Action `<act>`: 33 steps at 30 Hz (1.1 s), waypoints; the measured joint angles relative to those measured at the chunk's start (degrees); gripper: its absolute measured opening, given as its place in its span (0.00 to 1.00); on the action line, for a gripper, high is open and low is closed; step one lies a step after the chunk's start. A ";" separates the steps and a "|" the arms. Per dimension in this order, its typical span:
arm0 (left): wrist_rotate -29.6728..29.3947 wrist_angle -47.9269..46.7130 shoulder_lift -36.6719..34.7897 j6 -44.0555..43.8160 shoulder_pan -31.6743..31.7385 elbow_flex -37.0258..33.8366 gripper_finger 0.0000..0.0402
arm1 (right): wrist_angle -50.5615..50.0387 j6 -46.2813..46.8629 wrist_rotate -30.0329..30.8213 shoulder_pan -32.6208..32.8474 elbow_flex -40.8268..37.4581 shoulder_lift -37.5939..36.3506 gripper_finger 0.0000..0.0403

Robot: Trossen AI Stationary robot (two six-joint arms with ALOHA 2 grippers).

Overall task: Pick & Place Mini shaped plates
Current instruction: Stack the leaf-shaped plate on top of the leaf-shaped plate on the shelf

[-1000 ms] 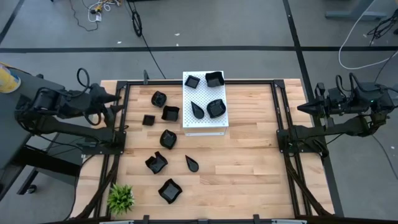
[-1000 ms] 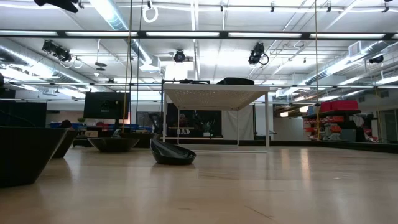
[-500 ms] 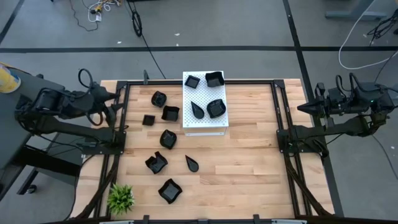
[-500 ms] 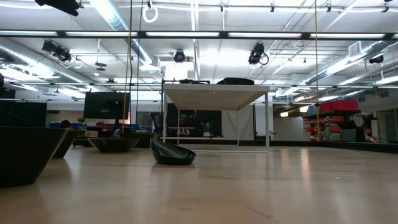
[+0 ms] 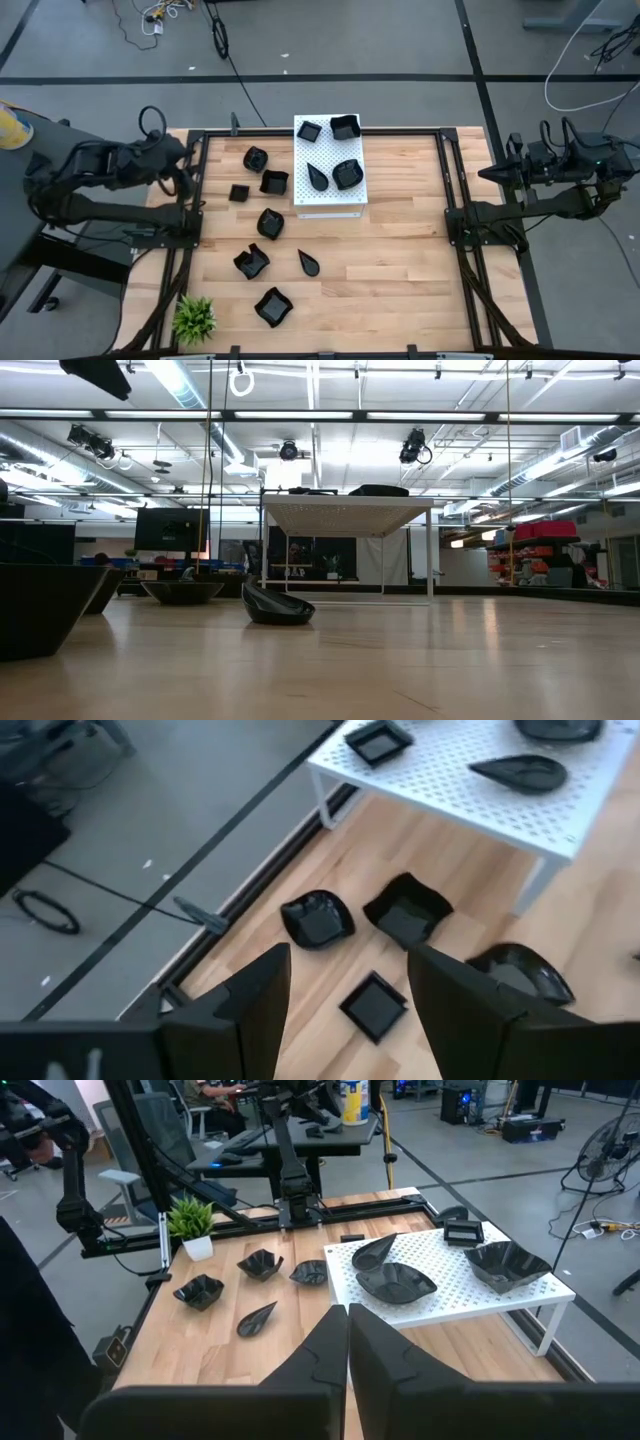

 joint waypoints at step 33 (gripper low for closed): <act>21.30 11.63 25.50 9.59 27.83 0.00 0.52 | 0.00 0.00 0.00 -0.02 0.00 0.00 0.05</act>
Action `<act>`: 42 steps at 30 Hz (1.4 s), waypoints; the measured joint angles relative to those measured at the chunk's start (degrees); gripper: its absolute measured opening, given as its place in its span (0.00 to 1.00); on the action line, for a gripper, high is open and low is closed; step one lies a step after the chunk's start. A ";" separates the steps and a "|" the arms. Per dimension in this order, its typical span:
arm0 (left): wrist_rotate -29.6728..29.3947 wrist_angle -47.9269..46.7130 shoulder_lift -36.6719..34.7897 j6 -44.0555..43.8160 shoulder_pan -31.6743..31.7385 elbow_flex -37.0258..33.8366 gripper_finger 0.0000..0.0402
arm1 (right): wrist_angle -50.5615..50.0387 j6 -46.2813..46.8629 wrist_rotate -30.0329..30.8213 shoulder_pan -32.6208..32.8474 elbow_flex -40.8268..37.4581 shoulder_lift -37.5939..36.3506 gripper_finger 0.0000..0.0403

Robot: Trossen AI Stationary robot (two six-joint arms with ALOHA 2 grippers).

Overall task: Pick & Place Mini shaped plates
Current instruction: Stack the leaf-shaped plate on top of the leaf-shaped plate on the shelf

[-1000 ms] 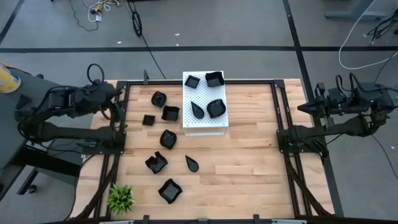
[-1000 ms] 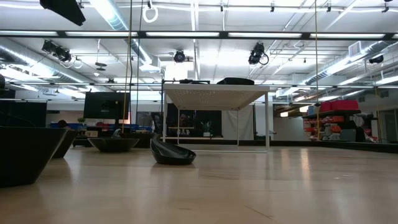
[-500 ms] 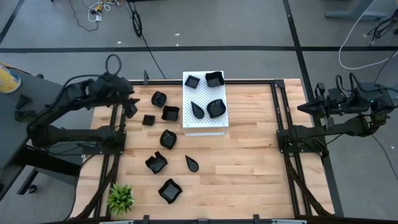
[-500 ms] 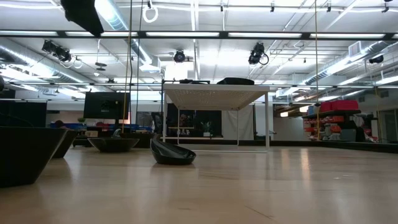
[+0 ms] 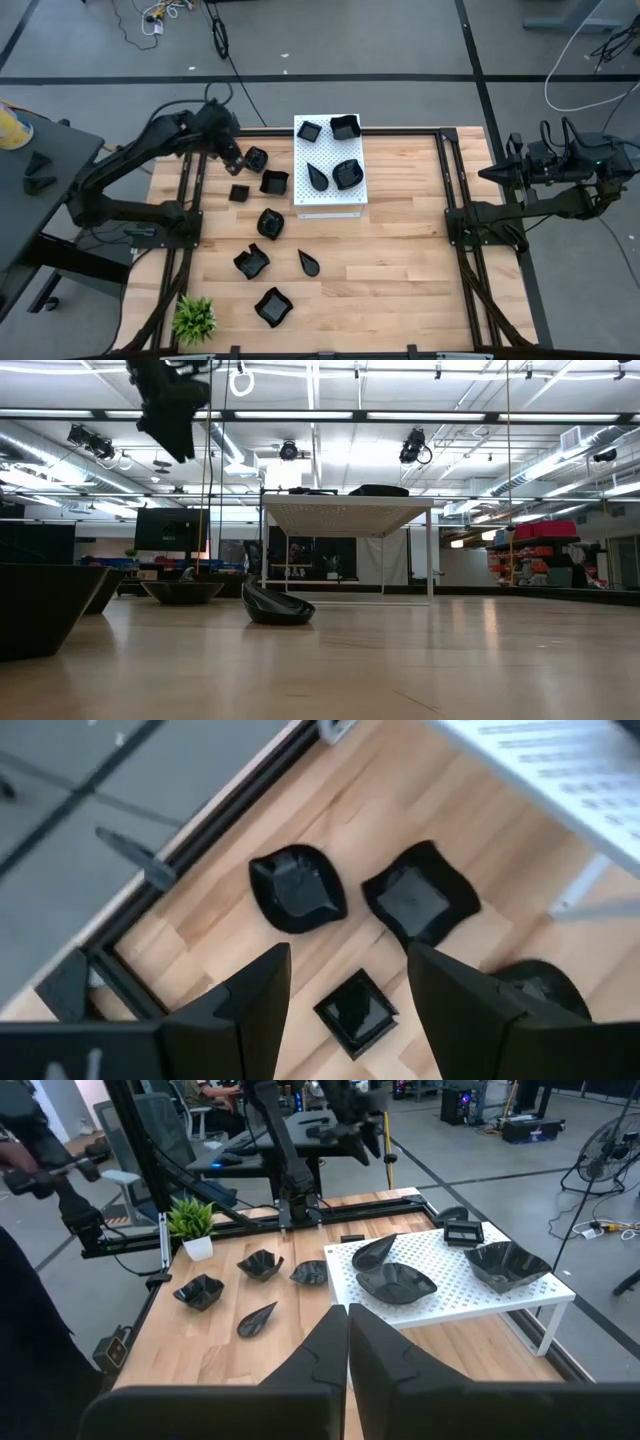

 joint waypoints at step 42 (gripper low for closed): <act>10.44 12.24 20.66 -3.27 20.25 -13.16 0.52 | 0.01 0.00 0.00 -0.01 0.00 0.00 0.05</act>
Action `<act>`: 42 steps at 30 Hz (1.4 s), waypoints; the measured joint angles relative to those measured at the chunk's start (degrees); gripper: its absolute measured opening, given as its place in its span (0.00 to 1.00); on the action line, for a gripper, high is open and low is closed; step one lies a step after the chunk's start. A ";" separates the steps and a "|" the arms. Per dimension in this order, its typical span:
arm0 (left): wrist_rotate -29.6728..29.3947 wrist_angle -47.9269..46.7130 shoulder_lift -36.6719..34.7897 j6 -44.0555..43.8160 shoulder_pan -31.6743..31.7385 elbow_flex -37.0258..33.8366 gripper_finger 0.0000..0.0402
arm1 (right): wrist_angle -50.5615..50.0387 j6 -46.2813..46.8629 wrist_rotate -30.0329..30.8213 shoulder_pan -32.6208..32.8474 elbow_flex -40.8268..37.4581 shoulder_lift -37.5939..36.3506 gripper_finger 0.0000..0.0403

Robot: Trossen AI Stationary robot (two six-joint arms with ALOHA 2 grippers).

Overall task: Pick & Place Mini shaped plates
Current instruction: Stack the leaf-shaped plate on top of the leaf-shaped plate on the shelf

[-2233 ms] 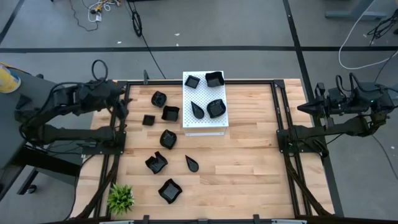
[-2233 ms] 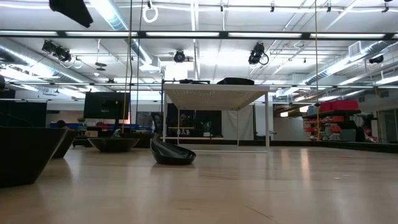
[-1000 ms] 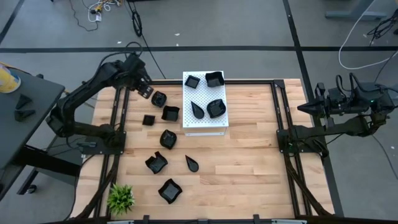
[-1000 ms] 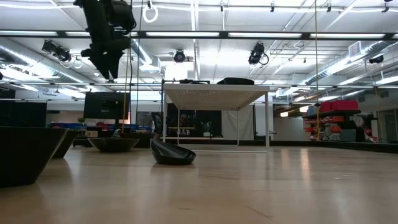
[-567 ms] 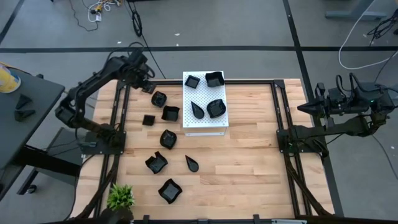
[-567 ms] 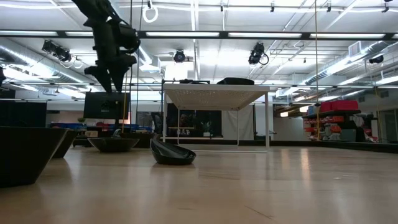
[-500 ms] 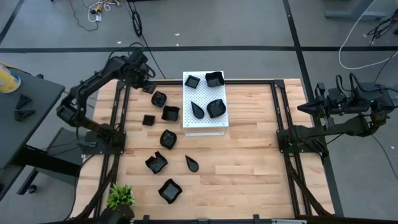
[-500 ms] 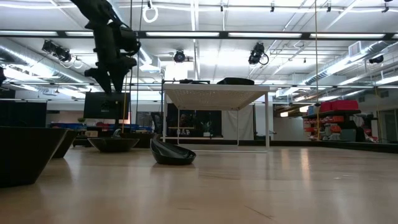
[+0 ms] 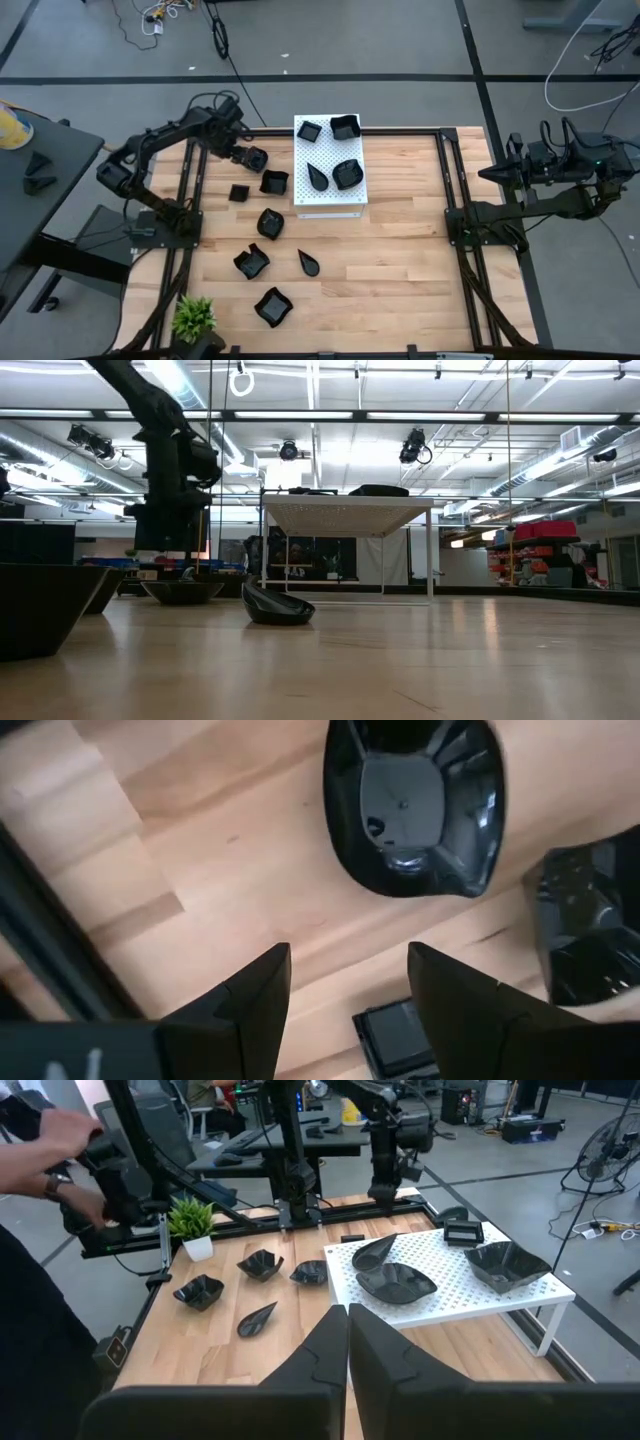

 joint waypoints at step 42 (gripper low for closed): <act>-2.50 9.49 -12.12 -15.56 -9.44 -8.46 0.52 | -0.02 0.00 0.00 0.00 0.00 0.02 0.05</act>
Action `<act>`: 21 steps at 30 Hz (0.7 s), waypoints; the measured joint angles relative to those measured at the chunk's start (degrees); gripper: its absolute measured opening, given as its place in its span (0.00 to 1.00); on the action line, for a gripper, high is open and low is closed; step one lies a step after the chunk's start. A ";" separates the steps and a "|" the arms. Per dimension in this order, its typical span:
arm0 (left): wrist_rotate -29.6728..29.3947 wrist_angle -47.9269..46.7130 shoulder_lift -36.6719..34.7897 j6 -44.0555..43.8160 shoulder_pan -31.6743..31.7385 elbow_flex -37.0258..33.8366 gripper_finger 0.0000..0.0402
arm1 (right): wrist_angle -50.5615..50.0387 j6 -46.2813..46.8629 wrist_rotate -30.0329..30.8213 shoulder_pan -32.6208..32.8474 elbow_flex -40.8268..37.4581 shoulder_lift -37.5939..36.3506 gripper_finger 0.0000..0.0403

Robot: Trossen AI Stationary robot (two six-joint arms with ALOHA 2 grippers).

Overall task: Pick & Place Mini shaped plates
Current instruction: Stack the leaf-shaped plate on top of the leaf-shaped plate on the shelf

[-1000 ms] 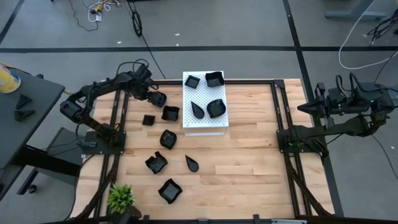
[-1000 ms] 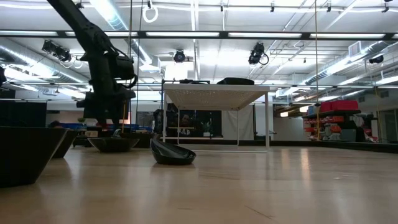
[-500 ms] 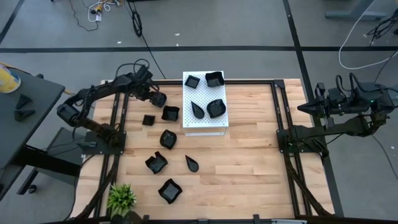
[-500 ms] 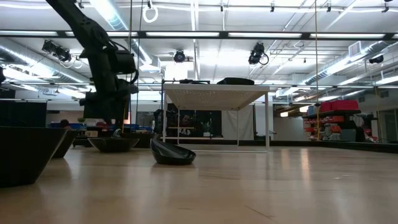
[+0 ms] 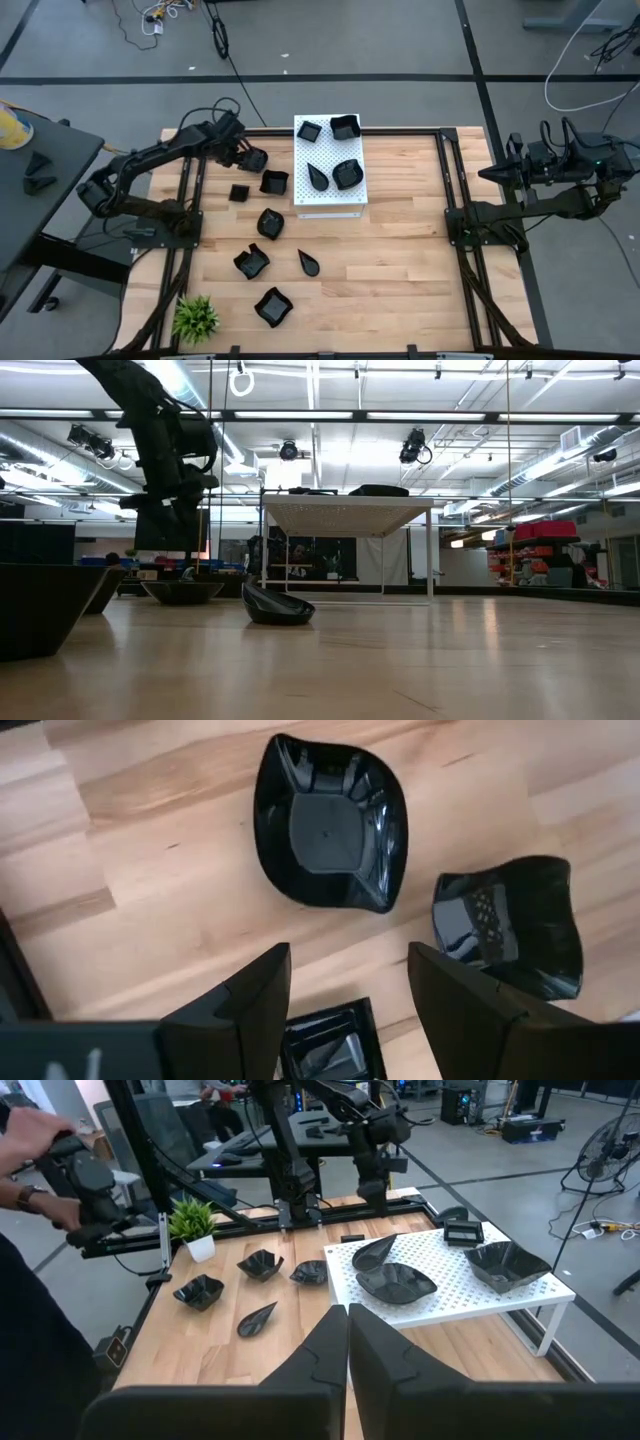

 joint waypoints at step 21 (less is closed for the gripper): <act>-4.11 11.49 2.22 -14.69 -4.04 -4.09 0.52 | 0.02 0.02 0.01 0.01 0.00 0.00 0.05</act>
